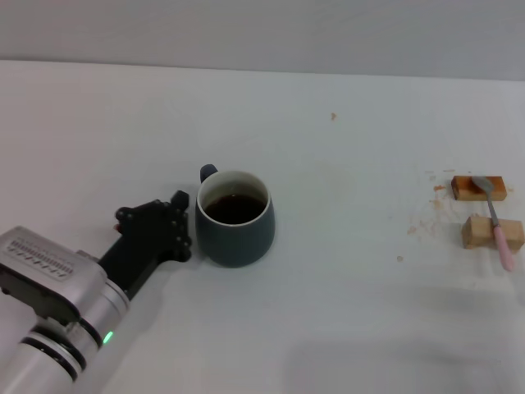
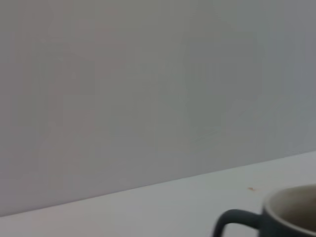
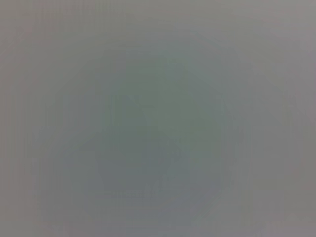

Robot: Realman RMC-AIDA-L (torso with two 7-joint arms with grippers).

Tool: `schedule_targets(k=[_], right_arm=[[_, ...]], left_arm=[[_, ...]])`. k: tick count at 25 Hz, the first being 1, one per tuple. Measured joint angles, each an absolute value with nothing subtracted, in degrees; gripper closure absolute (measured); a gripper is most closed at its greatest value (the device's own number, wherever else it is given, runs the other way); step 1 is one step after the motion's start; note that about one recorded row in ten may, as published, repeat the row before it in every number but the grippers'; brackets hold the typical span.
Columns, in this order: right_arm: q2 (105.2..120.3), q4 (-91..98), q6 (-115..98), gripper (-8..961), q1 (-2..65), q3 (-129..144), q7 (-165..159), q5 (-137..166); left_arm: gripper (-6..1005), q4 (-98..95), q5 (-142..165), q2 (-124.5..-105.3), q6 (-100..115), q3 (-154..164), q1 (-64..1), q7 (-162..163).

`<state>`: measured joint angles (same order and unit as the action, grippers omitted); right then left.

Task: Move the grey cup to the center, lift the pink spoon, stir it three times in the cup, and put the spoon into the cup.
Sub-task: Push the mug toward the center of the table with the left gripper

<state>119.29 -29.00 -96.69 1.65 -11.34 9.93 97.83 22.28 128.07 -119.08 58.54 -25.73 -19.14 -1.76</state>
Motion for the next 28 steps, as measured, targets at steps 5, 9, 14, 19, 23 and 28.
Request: schedule_targets(k=[5,9,14,19,23,28], right_arm=[[119.27,-29.1,-96.7,163,1.6,-11.3,9.9,97.8],[119.26,-29.1,-96.8,163,1.6,-11.3,9.9,97.8],[119.26,-29.1,-97.2,164,1.4,-11.3,9.9,97.7],[119.27,-29.1,-97.3,164,1.3,-11.3,9.9,97.5],[119.26,-29.1,-97.3,164,1.3,-11.3,9.9,97.5],[119.26,-29.0,-97.3,164,1.3,-11.3,9.9,97.5]], left_arm=[[1001,23.6,128.1,-119.09,58.0,-23.6,-19.5,-1.8],[1001,24.5,128.1,-119.09,57.9,-22.8,-19.4,-1.7],[1001,26.2,128.0,-119.09,57.9,-20.7,-19.6,-1.7],[1001,27.5,128.1,-119.1,57.6,-19.0,-19.9,-1.7],[1001,26.9,127.9,-119.03,57.9,-19.8,-19.4,-2.4],[1001,24.9,127.6,-118.9,57.9,-22.4,-19.2,-1.9]])
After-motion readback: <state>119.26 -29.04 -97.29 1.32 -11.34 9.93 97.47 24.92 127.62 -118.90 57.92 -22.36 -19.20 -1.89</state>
